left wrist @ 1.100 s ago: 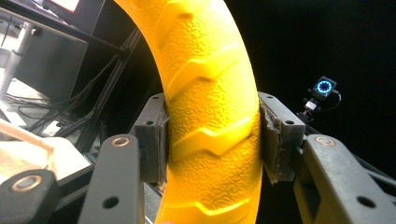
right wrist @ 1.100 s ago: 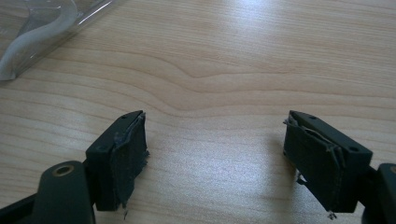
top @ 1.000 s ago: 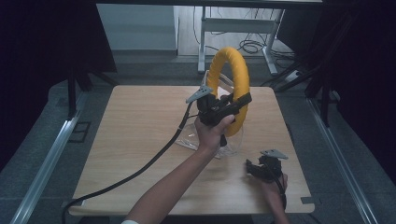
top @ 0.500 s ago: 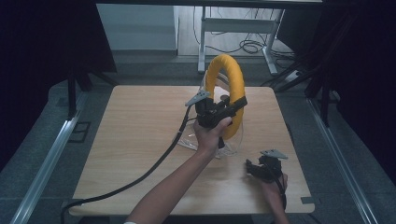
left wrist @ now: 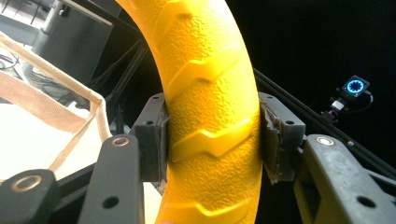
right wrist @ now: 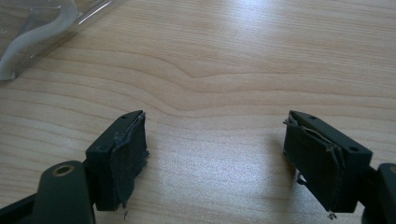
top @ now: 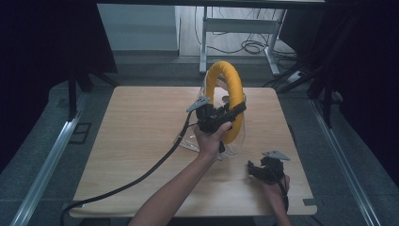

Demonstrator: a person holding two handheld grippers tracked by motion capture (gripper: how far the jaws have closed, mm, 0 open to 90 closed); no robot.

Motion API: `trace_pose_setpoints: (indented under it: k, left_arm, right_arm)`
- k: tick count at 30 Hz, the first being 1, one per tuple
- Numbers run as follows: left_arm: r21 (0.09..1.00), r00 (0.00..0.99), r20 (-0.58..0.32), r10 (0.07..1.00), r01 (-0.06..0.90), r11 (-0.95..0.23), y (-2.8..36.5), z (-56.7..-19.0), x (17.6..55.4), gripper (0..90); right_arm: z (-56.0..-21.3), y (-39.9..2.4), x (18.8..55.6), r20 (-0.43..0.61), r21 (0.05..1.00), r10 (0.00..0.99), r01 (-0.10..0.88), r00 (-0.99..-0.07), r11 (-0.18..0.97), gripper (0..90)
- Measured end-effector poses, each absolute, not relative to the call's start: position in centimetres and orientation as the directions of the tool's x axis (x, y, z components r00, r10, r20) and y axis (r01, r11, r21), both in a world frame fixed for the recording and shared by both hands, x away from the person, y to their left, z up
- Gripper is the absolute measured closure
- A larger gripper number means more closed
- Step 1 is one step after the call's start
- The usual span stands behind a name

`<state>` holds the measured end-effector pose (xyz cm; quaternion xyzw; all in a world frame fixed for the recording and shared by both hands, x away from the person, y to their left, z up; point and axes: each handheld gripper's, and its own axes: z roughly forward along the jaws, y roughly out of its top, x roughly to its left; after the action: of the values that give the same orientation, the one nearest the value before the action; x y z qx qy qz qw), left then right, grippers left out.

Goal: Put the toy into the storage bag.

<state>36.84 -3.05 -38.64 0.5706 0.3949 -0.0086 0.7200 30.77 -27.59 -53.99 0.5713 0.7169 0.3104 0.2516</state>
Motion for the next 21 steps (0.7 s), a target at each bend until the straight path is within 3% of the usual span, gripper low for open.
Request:
trace_pose_setpoints:
  k: [21]
  left_arm:
    - [0.806, 0.66, -0.592, 0.463, 0.479, 0.348, -3.7, -41.8, 36.9, 50.3]
  right_arm:
    - [-54.0, -27.6, 30.8, -0.005, 0.732, 0.975, 0.663, -0.222, 0.155, 21.2]
